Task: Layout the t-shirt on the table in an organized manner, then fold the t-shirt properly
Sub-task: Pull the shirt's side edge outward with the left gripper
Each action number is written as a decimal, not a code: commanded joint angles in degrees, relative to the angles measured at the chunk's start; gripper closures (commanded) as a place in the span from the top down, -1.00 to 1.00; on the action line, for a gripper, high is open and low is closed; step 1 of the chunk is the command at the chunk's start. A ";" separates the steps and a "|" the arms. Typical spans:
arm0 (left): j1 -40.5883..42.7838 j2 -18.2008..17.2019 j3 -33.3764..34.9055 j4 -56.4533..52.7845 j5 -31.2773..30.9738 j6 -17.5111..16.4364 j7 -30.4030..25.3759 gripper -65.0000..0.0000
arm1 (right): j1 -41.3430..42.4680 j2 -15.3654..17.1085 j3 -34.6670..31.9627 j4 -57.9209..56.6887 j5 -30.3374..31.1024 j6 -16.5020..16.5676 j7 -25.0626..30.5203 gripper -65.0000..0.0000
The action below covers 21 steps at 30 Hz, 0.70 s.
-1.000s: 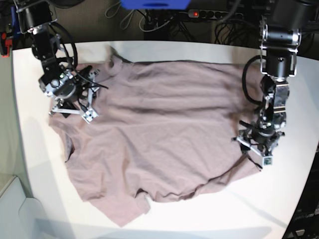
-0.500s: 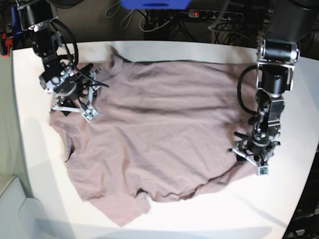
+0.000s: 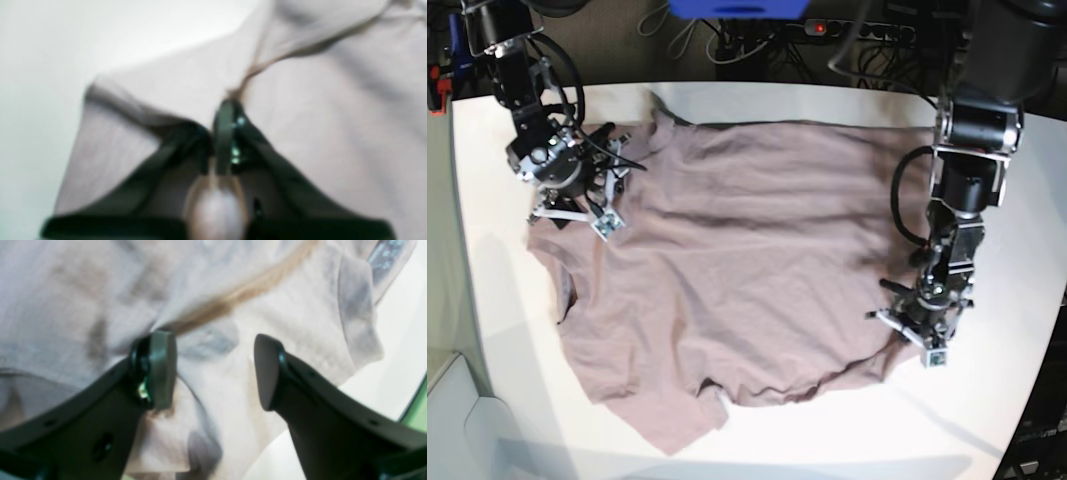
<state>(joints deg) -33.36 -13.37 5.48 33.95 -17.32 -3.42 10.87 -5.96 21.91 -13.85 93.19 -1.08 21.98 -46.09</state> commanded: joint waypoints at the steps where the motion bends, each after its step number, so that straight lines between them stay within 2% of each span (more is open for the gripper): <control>1: -2.37 -0.57 -0.16 2.31 -0.04 0.12 -1.42 -1.00 | -2.18 0.02 -0.62 -1.10 1.04 2.07 -5.12 0.16; 7: -6.50 -0.57 -1.39 1.61 -0.13 0.48 -1.51 -1.00 | -2.88 0.02 -0.62 -1.01 1.04 2.07 -5.12 0.16; 11: -10.72 -0.57 -10.18 -3.41 0.13 0.48 -1.60 -0.94 | -3.76 0.29 -0.62 -1.01 1.04 2.07 -5.12 0.16; 13: -12.48 -0.57 -14.66 -5.69 0.13 0.48 -1.60 -0.76 | -4.02 0.37 -0.70 -1.01 1.04 2.07 -5.12 0.16; 15: -13.36 -0.57 -17.74 -7.10 0.13 0.48 -1.60 -0.45 | -4.29 0.37 -0.70 -1.01 1.04 2.07 -5.12 0.16; 18: -13.36 -0.57 -18.27 -7.10 0.13 0.48 -1.60 0.03 | -5.34 0.37 -0.70 -1.01 1.04 2.07 -5.12 0.16; 21: -13.36 -0.57 -18.27 -7.10 0.13 0.48 -1.60 0.41 | -5.69 0.37 -0.70 -1.01 1.04 2.07 -5.12 0.16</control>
<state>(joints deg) -44.49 -13.43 -12.75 25.96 -16.99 -2.74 10.55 -9.15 22.22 -13.65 93.93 -0.01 20.75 -42.59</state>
